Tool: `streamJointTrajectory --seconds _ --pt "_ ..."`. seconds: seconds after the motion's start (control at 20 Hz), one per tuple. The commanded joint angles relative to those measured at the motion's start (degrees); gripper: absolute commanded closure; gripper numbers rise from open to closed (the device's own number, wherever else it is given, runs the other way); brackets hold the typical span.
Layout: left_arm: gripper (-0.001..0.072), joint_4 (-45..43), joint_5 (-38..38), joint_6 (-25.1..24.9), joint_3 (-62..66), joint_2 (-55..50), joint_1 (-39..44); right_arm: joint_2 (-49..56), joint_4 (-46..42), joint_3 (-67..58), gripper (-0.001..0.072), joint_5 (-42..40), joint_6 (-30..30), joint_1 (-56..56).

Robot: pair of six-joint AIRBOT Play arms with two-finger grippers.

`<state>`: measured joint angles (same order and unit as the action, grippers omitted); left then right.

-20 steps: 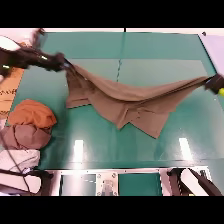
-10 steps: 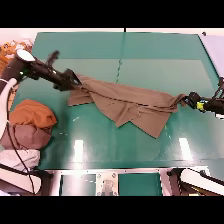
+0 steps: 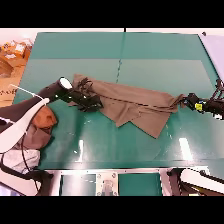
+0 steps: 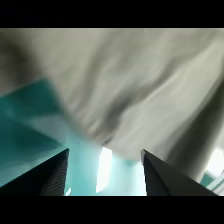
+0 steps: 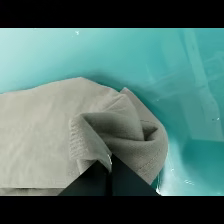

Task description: Fold the shirts.

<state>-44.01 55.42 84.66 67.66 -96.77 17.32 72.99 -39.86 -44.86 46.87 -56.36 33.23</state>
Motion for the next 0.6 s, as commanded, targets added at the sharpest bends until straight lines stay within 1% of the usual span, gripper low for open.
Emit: streamJointTrajectory --seconds 0.0,0.05,0.1,0.15,0.2,0.3,0.45,0.55 --pt "0.0189 1.49 -9.49 0.37 -1.29 -0.42 1.49 0.04 0.28 0.02 0.0697 0.00 0.07 -0.04" --pt "0.0401 2.71 -9.94 -0.57 -1.29 -0.42 1.49 0.04 0.46 0.02 0.0697 -0.02 0.04 -0.04" --pt "0.0580 4.39 -9.20 -3.52 -1.29 -0.42 1.49 0.04 0.44 0.02 0.0698 -0.02 0.04 -0.04" --pt "0.0684 6.08 -6.97 -5.97 -1.11 -0.42 1.49 0.04 0.44 0.02 0.0698 0.00 0.04 -0.04" --pt "0.0685 6.67 -3.91 -7.41 -0.35 -0.26 1.29 0.04 0.44 -0.02 0.0698 0.04 0.04 -0.04" --pt "0.0686 5.11 2.03 -7.80 3.39 1.73 -0.15 0.02 0.39 -0.70 0.0698 1.07 0.02 -0.04" --pt "0.0686 -2.08 8.28 -5.33 13.64 10.43 -5.20 -2.19 -0.04 -5.99 0.0698 8.07 -1.75 0.00" --pt "0.0686 -3.67 10.91 -5.16 21.24 17.29 -8.83 -6.01 0.00 -11.93 0.0698 13.46 -3.48 -0.07"
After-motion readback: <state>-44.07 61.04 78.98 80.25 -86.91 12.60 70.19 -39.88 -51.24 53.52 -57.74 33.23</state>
